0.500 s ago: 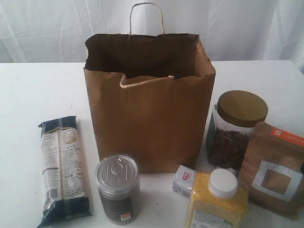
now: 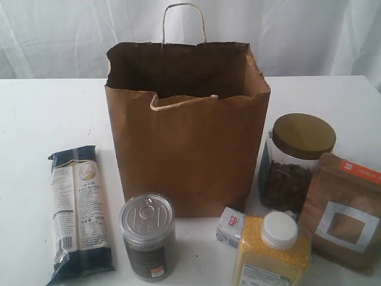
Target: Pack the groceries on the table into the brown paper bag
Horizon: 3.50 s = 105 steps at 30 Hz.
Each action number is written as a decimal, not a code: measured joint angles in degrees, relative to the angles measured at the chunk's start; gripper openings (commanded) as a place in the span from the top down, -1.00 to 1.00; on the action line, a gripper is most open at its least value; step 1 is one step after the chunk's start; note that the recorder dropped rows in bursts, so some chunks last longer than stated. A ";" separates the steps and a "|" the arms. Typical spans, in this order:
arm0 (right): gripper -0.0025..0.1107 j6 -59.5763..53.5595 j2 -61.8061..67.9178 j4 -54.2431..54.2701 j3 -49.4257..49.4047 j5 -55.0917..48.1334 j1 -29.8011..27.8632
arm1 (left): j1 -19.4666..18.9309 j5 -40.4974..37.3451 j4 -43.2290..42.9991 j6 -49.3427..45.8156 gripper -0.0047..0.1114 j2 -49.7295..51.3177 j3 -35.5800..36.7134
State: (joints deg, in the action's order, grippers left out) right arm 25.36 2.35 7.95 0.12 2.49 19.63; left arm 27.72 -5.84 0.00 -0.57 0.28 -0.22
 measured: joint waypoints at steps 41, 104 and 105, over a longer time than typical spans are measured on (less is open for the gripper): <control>-0.71 -43.45 74.41 -9.65 70.12 -62.84 -3.00 | 0.00 0.00 0.00 0.00 0.92 0.00 0.00; 0.96 -42.85 82.08 -3.08 75.22 -64.46 -8.09 | 0.00 0.00 0.00 0.00 0.92 0.00 0.00; 0.96 -42.43 80.80 -3.50 75.22 -64.09 -8.27 | 0.00 0.00 0.00 0.00 0.92 0.00 0.00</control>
State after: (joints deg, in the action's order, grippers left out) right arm -17.07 83.15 4.45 75.33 -61.59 11.35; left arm 27.72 -5.84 0.00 -0.57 0.28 -0.22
